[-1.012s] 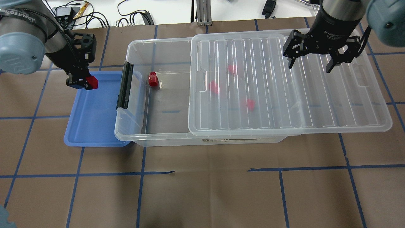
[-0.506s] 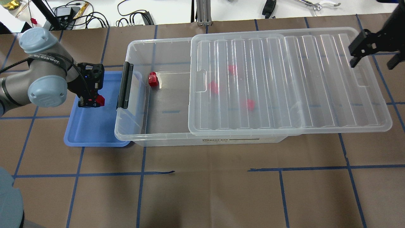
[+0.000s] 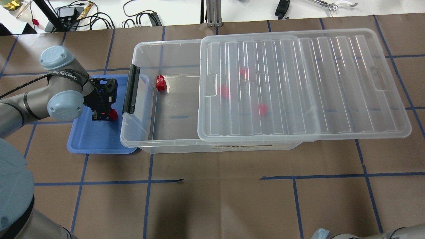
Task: Place red block in blue tray from box
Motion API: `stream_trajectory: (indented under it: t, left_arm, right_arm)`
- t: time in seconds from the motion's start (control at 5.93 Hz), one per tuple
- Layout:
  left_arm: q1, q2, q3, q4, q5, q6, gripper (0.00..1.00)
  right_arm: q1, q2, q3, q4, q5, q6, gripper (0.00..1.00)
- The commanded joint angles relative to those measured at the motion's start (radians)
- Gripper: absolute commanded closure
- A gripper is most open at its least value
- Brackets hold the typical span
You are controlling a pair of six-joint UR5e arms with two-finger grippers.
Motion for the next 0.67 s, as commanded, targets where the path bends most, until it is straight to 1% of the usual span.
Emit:
stream_trajectory:
  t: [0.0, 0.17, 0.34, 0.51]
  left_arm:
    - [-0.012, 0.032, 0.014, -0.040, 0.001, -0.012, 0.02]
    - [-0.017, 0.078, 0.029, -0.099, 0.001, -0.022, 0.02]
    - [-0.020, 0.139, 0.086, -0.240, 0.000, -0.073, 0.02]
    - [-0.029, 0.194, 0.147, -0.381, -0.006, -0.095, 0.02]
  right_arm:
    - [-0.023, 0.018, 0.066, -0.020, 0.003, -0.011, 0.00]
    - [-0.016, 0.014, 0.106, -0.024, 0.024, -0.010, 0.00]
    - [-0.005, 0.011, 0.128, -0.049, 0.067, 0.027, 0.00]
    - [0.007, 0.008, 0.139, -0.049, 0.118, 0.043, 0.00]
